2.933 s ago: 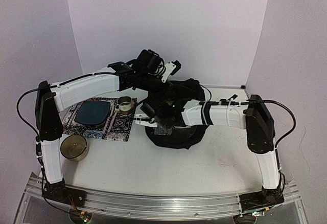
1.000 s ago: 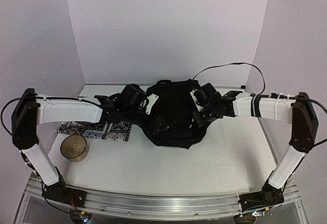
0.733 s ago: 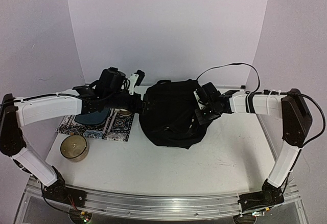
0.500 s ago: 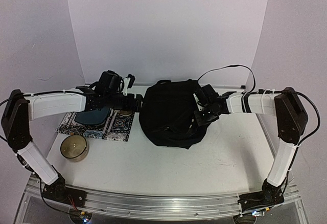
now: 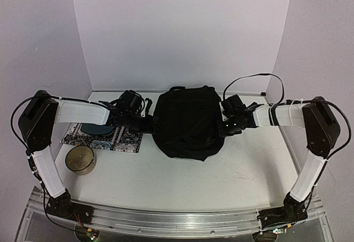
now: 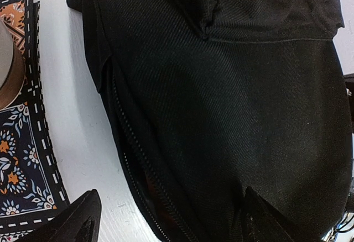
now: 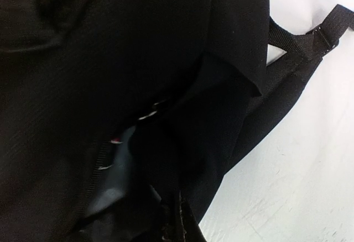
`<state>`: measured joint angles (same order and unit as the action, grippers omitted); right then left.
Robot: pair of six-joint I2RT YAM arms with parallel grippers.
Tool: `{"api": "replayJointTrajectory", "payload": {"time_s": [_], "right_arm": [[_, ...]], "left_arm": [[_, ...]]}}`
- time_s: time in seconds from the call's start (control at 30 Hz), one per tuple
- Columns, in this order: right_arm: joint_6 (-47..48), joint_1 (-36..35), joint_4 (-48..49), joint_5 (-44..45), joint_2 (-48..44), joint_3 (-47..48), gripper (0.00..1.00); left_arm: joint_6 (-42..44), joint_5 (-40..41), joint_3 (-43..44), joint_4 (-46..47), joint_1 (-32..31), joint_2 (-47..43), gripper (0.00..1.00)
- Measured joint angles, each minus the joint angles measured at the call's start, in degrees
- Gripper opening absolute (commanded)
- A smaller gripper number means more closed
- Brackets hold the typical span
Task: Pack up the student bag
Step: Adjust the student bag at the center of the board.
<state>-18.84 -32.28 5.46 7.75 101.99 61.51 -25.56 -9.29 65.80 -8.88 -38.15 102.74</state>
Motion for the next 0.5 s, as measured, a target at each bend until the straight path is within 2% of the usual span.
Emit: {"api": "replayJointTrajectory", "payload": {"time_s": [0.1,0.3,0.5], "right_arm": [[-2.5,0.2,4.0,-4.3,-5.2,-4.7,0.00],[-13.1,0.3,19.7,-15.7,-17.3,-19.9,0.00],[-23.9,-3.4,33.2,-20.0,-18.9,-29.0,0.00]], "left_arm": [[0.0,0.4,-0.2,0.3,0.0,0.0,0.88],[0.3,2.9,-2.9,0.0,0.0,-3.1,0.88],[1.6,4.6,-3.3,-0.3,0.0,-8.4,0.89]]}}
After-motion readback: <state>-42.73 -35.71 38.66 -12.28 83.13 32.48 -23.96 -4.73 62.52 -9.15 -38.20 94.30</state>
